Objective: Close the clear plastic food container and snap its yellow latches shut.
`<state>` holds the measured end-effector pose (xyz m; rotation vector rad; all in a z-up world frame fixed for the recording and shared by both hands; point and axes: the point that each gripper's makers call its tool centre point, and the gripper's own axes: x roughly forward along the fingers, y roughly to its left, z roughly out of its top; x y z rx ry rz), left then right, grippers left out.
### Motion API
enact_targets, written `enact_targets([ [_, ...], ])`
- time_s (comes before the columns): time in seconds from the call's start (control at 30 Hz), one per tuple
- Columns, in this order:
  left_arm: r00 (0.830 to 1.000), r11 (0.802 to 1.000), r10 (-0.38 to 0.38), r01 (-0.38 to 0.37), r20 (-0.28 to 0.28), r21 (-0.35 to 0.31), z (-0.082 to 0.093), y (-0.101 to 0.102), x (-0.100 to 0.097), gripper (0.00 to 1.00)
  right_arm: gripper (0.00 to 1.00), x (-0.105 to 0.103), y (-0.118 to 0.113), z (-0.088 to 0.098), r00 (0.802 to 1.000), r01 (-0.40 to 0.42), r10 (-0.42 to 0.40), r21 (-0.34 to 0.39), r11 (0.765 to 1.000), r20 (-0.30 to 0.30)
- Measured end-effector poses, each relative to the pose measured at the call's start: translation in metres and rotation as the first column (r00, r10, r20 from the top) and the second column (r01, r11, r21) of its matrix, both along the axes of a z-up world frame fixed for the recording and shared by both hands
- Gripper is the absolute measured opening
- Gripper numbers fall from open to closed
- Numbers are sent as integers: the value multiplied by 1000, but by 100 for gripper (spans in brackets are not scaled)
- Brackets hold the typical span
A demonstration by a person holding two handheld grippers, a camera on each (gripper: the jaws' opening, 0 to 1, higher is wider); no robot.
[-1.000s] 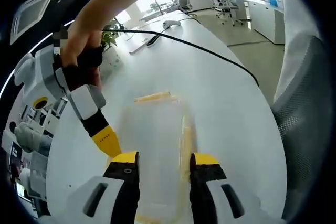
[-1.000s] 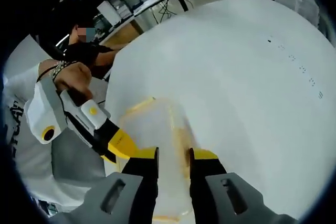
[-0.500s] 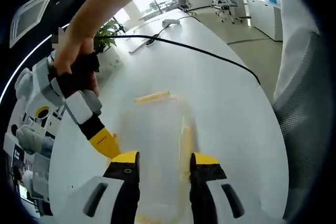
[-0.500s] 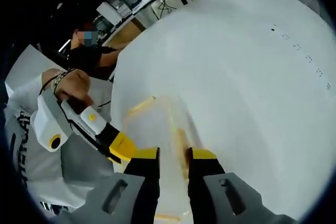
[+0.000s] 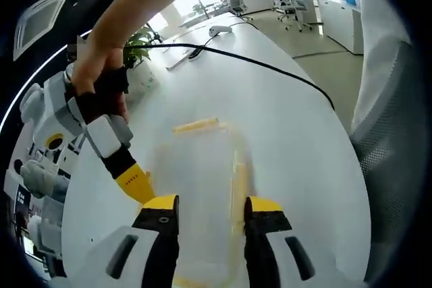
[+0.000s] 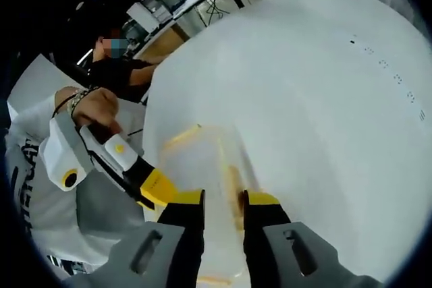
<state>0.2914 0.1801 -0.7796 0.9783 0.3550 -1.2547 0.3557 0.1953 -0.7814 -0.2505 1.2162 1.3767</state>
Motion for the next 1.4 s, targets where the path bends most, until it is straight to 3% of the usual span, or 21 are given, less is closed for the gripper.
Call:
enact_targets([
  [0.23,1000,1000,-7,6,-10,-14,1,-1,0,32,18,1,-2,1,1000,10,-10,11,1000,6],
  [0.37,997,999,12,-16,-79,-46,4,-2,1,32,19,-2,-1,1,999,40,-40,-17,999,0],
  [0.47,986,994,28,-44,-162,-98,7,-4,-4,31,19,-5,-2,1,998,66,-67,-14,998,-11],
  [0.53,978,992,41,-65,-204,-109,10,-3,-5,29,18,-4,1,4,997,63,-64,32,997,31],
  [0.67,977,991,39,-64,-207,-114,17,4,-3,40,27,1,-2,11,991,110,-113,45,993,65],
  [0.7,975,992,33,-58,-219,-109,19,8,-5,42,32,5,-4,16,988,117,-122,54,992,94],
  [0.77,983,996,16,-31,-182,-81,19,16,-2,45,33,5,-8,22,986,108,-114,57,993,122],
  [0.83,982,996,45,-59,-185,-70,21,22,3,46,33,2,-16,28,980,82,-90,52,995,178],
  [0.97,979,995,63,-77,-192,-69,29,32,12,51,38,-6,-28,37,970,60,-65,28,998,233],
  [1.1,987,998,53,-47,-149,39,24,48,24,61,46,-18,-41,36,950,-13,29,-52,999,310],
  [1.17,984,998,51,-43,-172,53,23,49,26,65,47,-28,-46,33,944,-42,69,-90,995,324],
  [1.23,970,997,48,-32,-237,68,21,49,23,71,53,-35,-49,30,936,-62,101,-123,990,338],
  [1.33,970,993,31,-2,-242,119,17,51,28,80,65,-42,-60,19,920,-109,179,-210,972,350],
  [1.4,967,987,44,-4,-249,160,10,53,31,87,71,-44,-62,10,929,-107,177,-222,969,326],
])
